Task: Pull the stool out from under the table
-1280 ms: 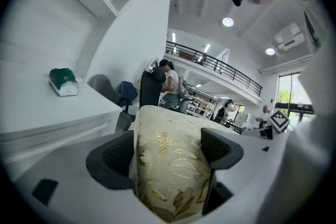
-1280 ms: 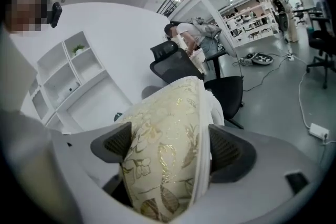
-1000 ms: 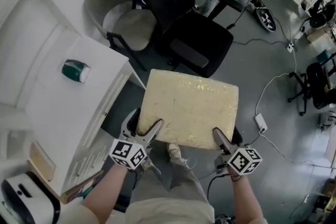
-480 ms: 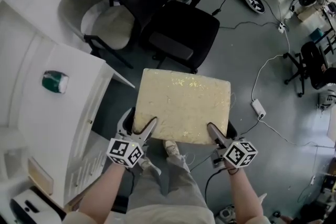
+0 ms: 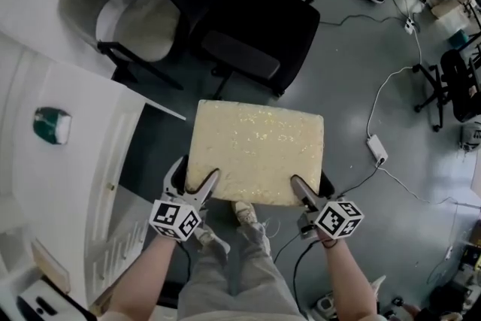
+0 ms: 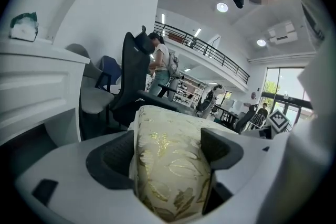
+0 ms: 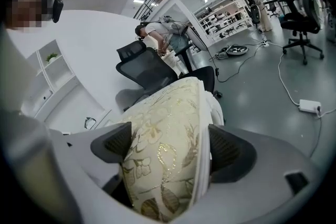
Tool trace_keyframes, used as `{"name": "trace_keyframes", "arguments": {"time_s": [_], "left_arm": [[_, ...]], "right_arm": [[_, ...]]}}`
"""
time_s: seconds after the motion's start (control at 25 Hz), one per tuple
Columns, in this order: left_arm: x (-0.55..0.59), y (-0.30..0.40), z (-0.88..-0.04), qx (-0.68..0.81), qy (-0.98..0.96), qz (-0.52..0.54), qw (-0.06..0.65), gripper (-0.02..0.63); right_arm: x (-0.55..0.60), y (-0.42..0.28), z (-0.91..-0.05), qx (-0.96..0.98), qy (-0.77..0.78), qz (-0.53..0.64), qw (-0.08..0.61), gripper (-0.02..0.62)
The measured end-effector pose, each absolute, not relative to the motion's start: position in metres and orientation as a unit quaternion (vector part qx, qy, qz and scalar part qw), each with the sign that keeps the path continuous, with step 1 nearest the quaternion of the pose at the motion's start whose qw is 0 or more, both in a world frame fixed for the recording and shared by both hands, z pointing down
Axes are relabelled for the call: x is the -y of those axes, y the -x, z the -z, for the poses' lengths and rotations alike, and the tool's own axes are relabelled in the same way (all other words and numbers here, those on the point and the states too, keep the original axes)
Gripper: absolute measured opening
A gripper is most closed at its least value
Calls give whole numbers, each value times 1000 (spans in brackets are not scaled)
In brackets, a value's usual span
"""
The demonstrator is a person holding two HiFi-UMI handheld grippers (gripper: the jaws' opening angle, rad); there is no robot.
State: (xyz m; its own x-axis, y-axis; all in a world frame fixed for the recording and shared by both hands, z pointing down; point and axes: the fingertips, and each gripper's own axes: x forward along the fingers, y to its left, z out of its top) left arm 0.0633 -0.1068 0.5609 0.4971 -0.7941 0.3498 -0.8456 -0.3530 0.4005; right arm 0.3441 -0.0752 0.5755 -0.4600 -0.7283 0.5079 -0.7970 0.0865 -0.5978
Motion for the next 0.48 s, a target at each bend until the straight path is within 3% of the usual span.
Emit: {"name": "trace_keyframes", "arguments": {"time_s": [0.48], "left_arm": [[123, -56, -600, 506, -815, -55, 277, 411]], "right_arm": [[94, -337, -617, 732, -512, -447, 47, 474]]}}
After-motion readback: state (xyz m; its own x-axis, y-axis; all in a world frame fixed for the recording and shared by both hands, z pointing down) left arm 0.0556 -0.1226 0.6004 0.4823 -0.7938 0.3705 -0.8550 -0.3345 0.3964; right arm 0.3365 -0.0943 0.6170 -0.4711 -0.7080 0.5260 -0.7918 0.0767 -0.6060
